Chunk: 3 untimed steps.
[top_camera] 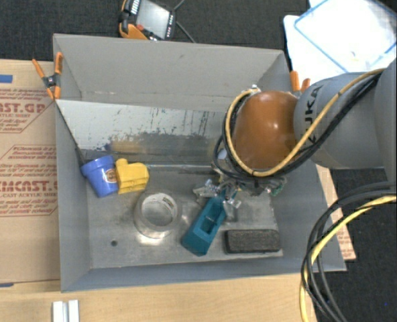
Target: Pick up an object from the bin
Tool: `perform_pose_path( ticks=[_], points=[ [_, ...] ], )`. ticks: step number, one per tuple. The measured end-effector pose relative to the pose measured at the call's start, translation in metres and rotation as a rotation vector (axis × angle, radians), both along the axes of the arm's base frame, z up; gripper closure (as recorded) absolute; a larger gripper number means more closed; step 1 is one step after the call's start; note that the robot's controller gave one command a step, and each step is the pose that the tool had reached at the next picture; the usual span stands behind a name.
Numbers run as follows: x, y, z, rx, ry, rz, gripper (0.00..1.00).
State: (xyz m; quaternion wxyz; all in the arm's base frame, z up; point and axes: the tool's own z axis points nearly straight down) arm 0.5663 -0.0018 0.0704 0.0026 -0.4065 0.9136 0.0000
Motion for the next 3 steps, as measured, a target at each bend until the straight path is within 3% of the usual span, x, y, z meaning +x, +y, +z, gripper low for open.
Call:
perform_pose_path(
  ticks=[1,2,3],
  points=[
    [0.000,0.000,0.000,0.000,0.000,0.000,1.00],
    [-0.004,0.001,0.024,0.001,0.011,-0.001,1.00],
    [-0.001,0.001,0.058,0.001,0.001,0.000,1.00]
  ],
)
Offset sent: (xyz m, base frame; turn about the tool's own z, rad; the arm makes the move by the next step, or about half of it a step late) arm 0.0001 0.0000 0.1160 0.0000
